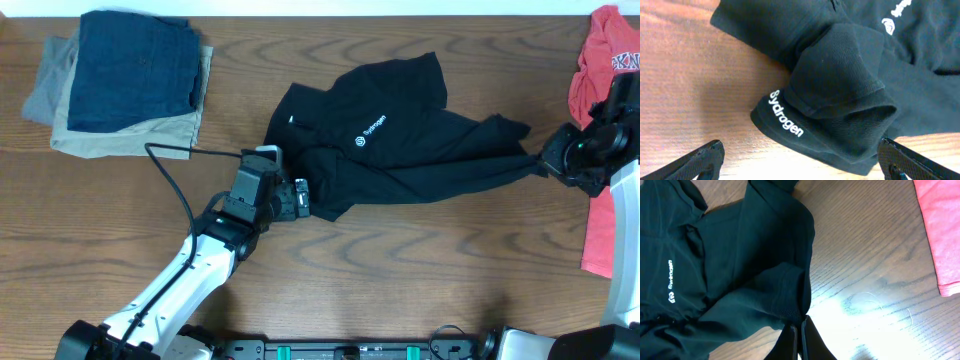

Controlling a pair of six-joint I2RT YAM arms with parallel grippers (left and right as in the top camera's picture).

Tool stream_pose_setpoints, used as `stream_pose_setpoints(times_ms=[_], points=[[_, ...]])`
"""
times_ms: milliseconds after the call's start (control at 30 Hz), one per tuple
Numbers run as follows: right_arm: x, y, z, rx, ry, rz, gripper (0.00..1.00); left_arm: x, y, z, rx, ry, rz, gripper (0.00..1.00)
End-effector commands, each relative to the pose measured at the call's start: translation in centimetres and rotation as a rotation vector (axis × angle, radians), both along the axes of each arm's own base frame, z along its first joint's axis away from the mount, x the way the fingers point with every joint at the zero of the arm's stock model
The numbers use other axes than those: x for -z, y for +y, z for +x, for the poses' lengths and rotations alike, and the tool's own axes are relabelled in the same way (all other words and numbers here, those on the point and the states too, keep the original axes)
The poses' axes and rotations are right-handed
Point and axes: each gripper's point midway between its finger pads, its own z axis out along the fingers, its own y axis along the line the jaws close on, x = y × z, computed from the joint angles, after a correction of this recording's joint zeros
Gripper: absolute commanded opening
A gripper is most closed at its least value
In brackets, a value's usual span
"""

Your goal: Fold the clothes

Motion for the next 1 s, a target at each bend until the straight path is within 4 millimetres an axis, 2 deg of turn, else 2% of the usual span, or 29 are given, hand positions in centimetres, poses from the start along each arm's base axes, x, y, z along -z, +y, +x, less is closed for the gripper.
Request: stream_pose_setpoints(times_ms=[0, 67, 167, 300, 467, 733, 867, 967], points=[[-0.6, 0.0, 0.1, -0.020, -0.014, -0.007, 0.01, 0.7, 1.3, 0.7, 0.056, -0.030, 0.141, 1.00], [-0.6, 0.1, 0.0, -0.020, -0.012, -0.007, 0.01, 1.7, 1.6, 0.5, 0.066, -0.006, 0.180, 0.92], [-0.5, 0.1, -0.1, -0.024, -0.008, -0.007, 0.01, 3.2, 1.8, 0.2, 0.079, 0.037, 0.202, 0.89], [-0.5, 0.1, -0.1, -0.024, -0.007, -0.006, 0.01, 3.6, 1.7, 0.4, 0.104, 0.043, 0.224, 0.85], [-0.5, 0.1, -0.1, -0.024, -0.008, -0.007, 0.01, 4.1, 1.6, 0.8, 0.143, 0.028, 0.252, 0.70], [-0.6, 0.1, 0.0, -0.042, -0.009, -0.014, 0.01, 5.2, 1.0, 2.2, 0.147, -0.006, 0.248, 0.70], [-0.6, 0.1, 0.0, -0.045, -0.008, -0.015, 0.01, 5.3, 1.4, 2.8, 0.125, -0.025, 0.271, 0.70], [-0.6, 0.1, 0.0, -0.045, -0.009, -0.015, 0.01, 5.3, 1.4, 2.8, 0.121, -0.025, 0.275, 0.64]])
